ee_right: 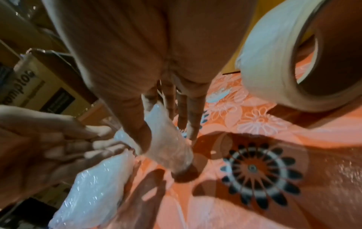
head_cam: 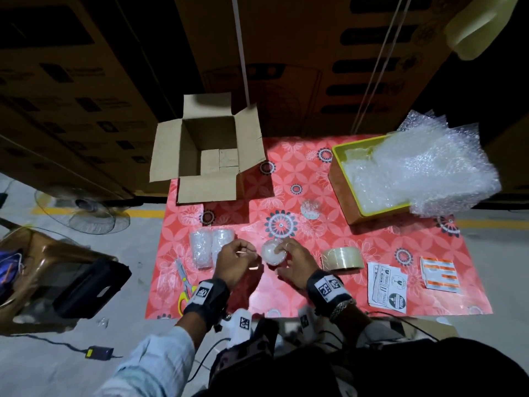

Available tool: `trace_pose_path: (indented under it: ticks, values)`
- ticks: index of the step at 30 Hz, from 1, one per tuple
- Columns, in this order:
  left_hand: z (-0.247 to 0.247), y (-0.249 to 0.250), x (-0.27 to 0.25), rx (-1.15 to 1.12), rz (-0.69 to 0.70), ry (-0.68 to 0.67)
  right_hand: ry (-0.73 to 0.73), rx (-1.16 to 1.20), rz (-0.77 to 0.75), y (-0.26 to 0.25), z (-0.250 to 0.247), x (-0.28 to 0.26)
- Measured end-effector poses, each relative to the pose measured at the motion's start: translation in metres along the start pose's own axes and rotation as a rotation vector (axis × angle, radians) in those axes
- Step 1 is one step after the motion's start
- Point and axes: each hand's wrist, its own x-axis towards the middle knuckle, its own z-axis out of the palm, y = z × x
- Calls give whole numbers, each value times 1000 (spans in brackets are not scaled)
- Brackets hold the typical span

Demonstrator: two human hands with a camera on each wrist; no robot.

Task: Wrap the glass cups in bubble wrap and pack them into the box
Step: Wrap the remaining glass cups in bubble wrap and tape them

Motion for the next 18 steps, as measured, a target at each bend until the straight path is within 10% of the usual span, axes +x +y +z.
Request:
trace_pose_path:
  ticks: [8, 18]
  values:
    - [-59, -35, -7, 421, 213, 126, 1, 167, 17, -25, 7, 25]
    - [-66, -53, -1, 460, 122, 150, -127, 270, 192, -43, 48, 76]
